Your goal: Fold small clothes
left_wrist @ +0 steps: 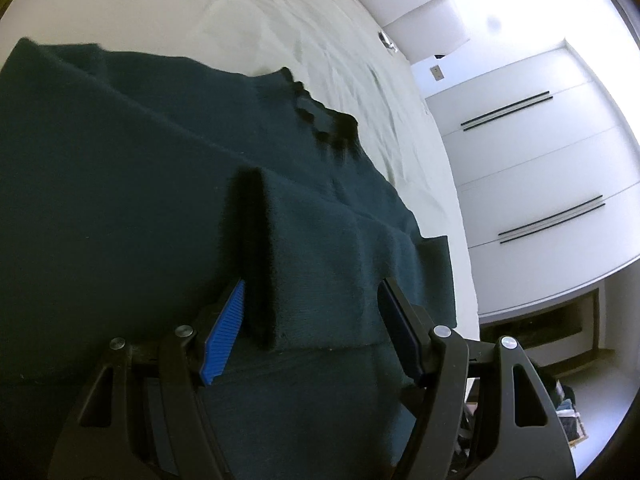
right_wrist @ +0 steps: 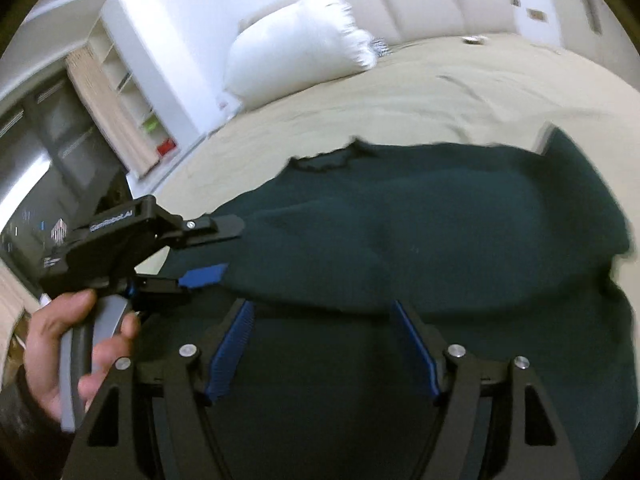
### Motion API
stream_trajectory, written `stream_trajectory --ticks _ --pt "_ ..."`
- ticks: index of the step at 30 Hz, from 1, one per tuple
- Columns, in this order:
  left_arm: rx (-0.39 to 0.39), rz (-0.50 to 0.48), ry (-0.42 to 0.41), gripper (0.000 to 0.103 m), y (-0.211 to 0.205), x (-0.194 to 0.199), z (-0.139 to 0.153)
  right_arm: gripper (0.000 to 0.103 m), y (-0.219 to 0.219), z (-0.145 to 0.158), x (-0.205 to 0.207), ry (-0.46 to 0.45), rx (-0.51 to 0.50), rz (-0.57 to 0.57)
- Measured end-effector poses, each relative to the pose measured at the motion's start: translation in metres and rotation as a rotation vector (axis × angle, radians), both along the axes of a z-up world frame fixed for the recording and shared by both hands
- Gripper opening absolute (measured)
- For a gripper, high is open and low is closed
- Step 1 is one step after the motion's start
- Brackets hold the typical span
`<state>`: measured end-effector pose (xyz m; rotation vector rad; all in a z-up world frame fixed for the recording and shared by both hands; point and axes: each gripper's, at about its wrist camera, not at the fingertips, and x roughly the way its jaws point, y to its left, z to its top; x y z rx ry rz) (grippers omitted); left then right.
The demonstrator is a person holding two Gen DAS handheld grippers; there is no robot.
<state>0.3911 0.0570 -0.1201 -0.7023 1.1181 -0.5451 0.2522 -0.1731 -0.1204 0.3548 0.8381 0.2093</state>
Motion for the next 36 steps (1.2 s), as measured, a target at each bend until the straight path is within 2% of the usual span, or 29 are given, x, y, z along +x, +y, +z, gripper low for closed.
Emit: stream_trajectory --ticks 4,6,7,8,9,15,18,28,33,36 --pt "0.056 -0.002 0.012 0.064 -0.014 0.009 -0.005 0.074 -0.04 -0.005 -0.025 0.005 0.15 -0.1" --pt "0.092 0.008 0.012 0.036 -0.02 0.014 -0.004 0.074 -0.058 -0.005 -0.036 -0.006 0.214 -0.155" --pt "0.113 0.013 0.023 0.017 -0.021 0.017 -0.005 0.074 -0.065 -0.004 -0.041 -0.014 0.243 -0.175" --pt "0.117 0.018 0.033 0.01 -0.022 0.019 -0.006 0.074 -0.072 -0.005 -0.046 -0.02 0.273 -0.195" --pt "0.119 0.022 0.028 0.008 -0.022 0.019 -0.006 0.074 -0.077 -0.006 -0.048 -0.016 0.287 -0.21" --pt "0.139 0.087 -0.061 0.007 0.0 0.009 0.013 0.073 -0.097 -0.022 -0.063 -0.001 0.352 -0.284" --pt "0.146 0.121 -0.079 0.007 0.017 0.008 0.019 0.073 -0.097 -0.023 -0.064 -0.003 0.351 -0.288" --pt "0.169 0.152 -0.03 0.008 0.041 -0.003 -0.01 0.073 -0.099 -0.02 -0.069 0.015 0.329 -0.296" --pt "0.174 0.148 -0.053 0.008 0.04 -0.005 -0.014 0.074 -0.098 -0.011 -0.064 0.028 0.312 -0.309" --pt "0.193 0.135 -0.074 0.008 0.038 -0.006 -0.013 0.075 -0.1 0.003 -0.056 0.0 0.312 -0.3"
